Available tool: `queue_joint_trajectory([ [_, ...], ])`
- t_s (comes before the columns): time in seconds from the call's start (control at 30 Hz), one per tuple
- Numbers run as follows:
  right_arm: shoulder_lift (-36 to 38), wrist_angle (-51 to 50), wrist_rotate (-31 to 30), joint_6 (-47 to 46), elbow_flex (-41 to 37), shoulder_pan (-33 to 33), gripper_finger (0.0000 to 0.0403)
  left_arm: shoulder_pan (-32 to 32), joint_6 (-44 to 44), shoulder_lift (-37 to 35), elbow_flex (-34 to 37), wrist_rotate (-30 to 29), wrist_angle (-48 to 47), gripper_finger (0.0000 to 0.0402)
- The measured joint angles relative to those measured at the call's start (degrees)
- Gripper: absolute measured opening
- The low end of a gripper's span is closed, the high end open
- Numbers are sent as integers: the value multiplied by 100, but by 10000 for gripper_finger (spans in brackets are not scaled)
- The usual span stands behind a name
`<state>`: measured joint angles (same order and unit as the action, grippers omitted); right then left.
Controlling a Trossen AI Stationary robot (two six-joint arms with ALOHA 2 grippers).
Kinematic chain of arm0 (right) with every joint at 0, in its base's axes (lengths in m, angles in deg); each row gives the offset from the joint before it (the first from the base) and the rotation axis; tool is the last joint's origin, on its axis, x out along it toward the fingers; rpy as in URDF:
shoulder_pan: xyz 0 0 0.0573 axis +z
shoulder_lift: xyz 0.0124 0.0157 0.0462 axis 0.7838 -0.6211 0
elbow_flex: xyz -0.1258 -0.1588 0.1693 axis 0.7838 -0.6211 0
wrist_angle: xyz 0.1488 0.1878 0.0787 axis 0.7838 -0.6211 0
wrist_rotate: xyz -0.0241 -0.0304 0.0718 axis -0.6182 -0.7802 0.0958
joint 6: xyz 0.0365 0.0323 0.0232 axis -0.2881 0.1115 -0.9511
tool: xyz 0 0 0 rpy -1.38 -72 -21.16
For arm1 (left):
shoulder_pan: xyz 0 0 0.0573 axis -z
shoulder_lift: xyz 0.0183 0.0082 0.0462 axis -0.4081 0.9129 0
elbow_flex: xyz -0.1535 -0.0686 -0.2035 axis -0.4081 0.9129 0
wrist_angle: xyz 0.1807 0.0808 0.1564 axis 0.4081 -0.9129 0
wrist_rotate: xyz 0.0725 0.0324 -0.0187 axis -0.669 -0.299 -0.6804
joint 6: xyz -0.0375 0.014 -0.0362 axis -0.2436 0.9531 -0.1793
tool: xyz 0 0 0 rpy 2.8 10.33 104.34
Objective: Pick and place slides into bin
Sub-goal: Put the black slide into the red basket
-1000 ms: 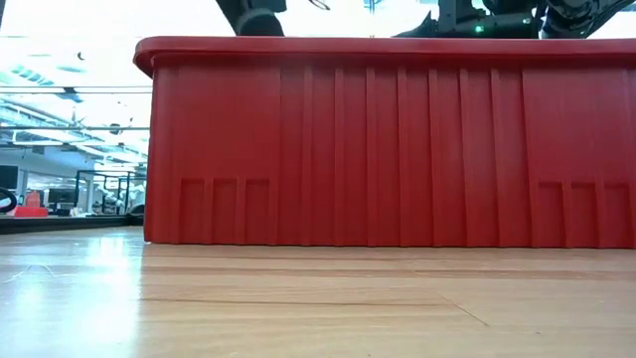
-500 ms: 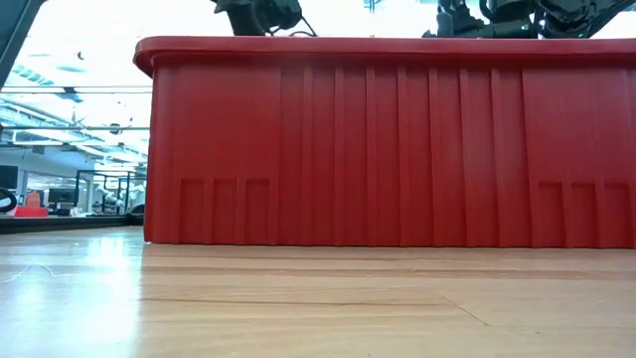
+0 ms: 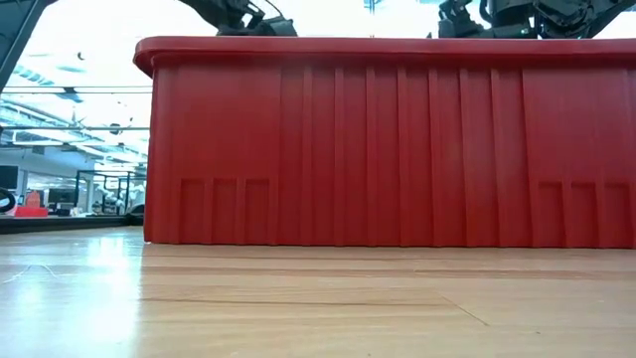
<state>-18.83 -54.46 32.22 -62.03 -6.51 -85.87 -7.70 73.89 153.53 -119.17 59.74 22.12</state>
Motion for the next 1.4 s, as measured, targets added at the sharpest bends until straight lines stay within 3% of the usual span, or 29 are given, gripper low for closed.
queue_joint_trajectory([
  [0.23,-2,-116,43,-4,0,-2,141,-165,489,-2,641,138,659,3],
  [0.6,-2,-140,32,-7,0,0,141,-237,510,-10,1324,562,1302,3],
  [1.0,-2,-194,30,-4,0,-2,141,-255,265,-18,1721,574,1618,38],
  [1.2,-4,-237,30,-7,0,-2,141,-258,88,-10,1723,662,1458,76],
  [1.4,-4,-238,30,-1,0,-2,141,-228,-72,-8,1721,695,1180,149],
])
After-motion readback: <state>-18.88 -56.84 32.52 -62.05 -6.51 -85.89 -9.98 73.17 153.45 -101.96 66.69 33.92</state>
